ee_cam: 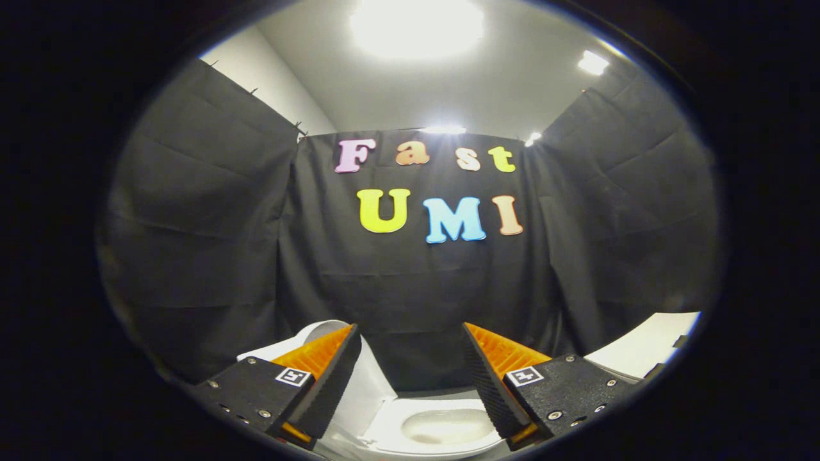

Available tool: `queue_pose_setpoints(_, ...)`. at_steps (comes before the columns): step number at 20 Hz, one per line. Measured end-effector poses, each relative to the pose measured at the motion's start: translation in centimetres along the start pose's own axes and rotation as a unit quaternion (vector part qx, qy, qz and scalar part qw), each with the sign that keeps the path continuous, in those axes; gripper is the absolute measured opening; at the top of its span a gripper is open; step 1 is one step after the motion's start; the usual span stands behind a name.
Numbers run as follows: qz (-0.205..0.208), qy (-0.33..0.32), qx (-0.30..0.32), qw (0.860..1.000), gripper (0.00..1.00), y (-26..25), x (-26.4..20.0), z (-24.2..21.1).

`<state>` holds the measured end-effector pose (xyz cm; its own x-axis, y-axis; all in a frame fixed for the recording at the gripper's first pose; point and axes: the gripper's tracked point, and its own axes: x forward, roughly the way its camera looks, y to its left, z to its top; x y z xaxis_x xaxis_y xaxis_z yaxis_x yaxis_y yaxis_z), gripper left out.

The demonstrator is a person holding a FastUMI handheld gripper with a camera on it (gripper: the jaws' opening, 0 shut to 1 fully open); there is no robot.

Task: Open the toilet lid.

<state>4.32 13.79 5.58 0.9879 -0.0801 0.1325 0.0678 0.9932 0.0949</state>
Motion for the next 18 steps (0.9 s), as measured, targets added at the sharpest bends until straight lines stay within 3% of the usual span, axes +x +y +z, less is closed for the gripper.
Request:
queue_pose_setpoints(2, -0.008, 0.014, 0.006, 1.0, 0.95, -2.2, 0.2, -0.7)
queue_pose_setpoints(9, 0.041, 0.035, -0.036, 0.998, 0.95, -8.8, 1.6, -0.1)
queue_pose_setpoints(11, 0.055, 0.031, -0.037, 0.997, 0.95, -10.5, 1.2, 0.3)
queue_pose_setpoints(14, 0.046, 0.028, -0.036, 0.998, 0.95, -14.1, -0.1, 0.3)
queue_pose_setpoints(18, 0.063, 0.028, -0.017, 0.997, 0.95, -15.2, -1.5, 0.1)
